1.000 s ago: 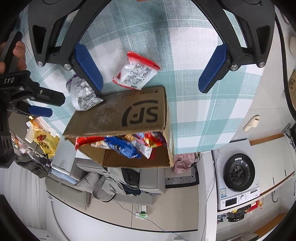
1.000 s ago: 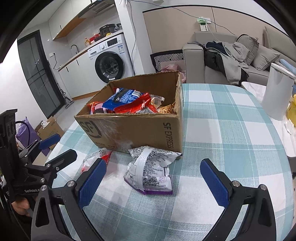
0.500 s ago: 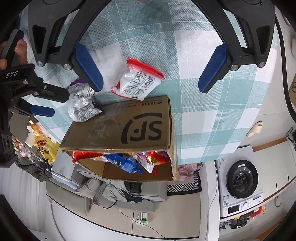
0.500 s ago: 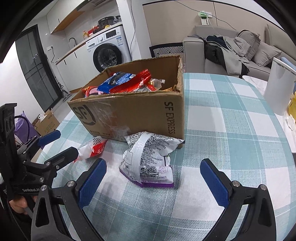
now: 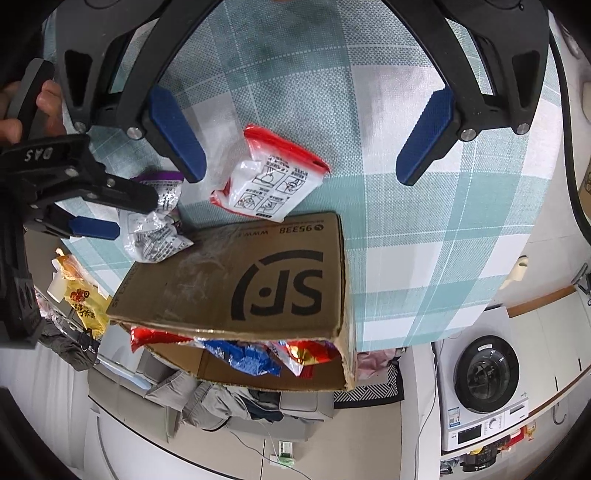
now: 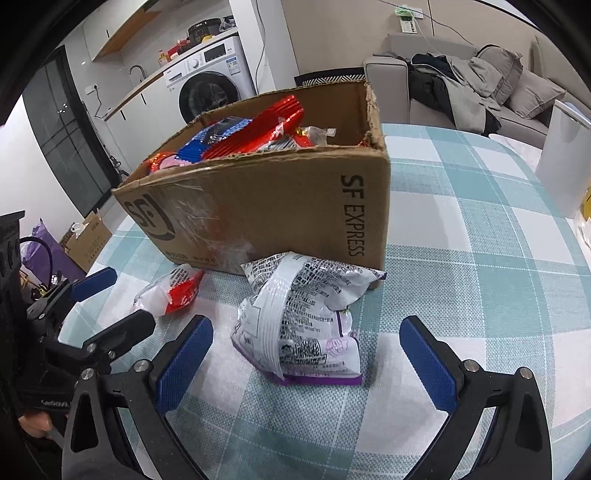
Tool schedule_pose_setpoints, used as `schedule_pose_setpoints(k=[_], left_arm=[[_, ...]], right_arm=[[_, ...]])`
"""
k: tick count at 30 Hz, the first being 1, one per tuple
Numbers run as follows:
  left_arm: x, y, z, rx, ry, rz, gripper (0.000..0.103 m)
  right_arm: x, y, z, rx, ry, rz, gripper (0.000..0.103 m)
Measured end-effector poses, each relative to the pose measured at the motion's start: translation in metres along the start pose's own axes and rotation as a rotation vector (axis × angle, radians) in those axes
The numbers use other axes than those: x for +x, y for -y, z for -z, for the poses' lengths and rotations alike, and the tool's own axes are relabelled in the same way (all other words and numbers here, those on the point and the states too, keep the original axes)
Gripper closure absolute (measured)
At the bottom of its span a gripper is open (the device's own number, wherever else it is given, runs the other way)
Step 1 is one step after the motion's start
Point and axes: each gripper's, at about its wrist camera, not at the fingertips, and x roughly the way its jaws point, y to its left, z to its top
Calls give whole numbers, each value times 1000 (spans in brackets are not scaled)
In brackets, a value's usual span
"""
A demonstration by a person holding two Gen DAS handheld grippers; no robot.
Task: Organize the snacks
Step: 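Move both grippers back toward the red-and-white pack and white bag, then grasp the red-and-white pack with the left gripper while the right gripper grasps the white-purple bag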
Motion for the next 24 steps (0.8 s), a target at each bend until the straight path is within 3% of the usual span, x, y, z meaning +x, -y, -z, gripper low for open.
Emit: schedule_pose_setpoints(k=[10,18,24], left_arm=[[10,-3,4,-10,-33,-4,1],[20,-3,-1,-4,-45,24,1],[27,-1,-2,10,-70,56,28]], right_arm=[[20,-1,-5,8,-34,23,1],[20,-6,-2,-8,-36,-3,18],[17,-11,2,-15,-29,-33,29]])
